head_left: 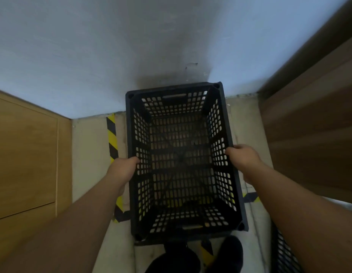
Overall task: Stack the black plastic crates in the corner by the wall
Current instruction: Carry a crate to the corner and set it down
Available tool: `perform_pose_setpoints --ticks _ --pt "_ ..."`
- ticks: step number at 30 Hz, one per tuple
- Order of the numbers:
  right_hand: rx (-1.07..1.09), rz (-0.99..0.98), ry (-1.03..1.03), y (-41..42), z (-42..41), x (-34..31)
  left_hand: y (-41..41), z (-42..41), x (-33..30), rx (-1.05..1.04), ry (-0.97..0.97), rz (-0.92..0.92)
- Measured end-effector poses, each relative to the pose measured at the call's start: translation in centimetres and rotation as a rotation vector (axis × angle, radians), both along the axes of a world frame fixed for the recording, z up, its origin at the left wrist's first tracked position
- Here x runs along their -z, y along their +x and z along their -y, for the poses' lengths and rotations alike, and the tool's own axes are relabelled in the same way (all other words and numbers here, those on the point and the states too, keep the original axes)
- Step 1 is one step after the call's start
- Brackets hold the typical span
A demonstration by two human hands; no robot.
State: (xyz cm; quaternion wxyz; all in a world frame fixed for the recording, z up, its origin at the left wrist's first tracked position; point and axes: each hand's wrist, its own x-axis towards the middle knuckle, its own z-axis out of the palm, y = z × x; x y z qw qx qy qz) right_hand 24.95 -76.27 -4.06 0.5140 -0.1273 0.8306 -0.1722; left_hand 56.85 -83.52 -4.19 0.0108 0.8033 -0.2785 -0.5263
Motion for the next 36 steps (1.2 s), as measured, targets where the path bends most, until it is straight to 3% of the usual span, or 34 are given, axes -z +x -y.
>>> perform_pose_setpoints --ticks 11,17,22,36 --pt "-0.046 0.002 0.005 1.1 0.6 1.0 0.0 -0.5 0.9 0.02 0.031 -0.011" --pt "-0.232 -0.055 0.032 1.0 0.1 -2.7 -2.6 -1.3 -3.2 0.184 -0.046 0.034" --pt "-0.234 -0.03 0.024 0.5 -2.8 -7.3 -6.0 -2.7 -8.5 0.364 -0.075 0.02" --pt "0.219 0.043 0.092 -4.1 -16.9 -18.8 -18.0 -9.1 -20.7 0.787 -0.044 -0.123"
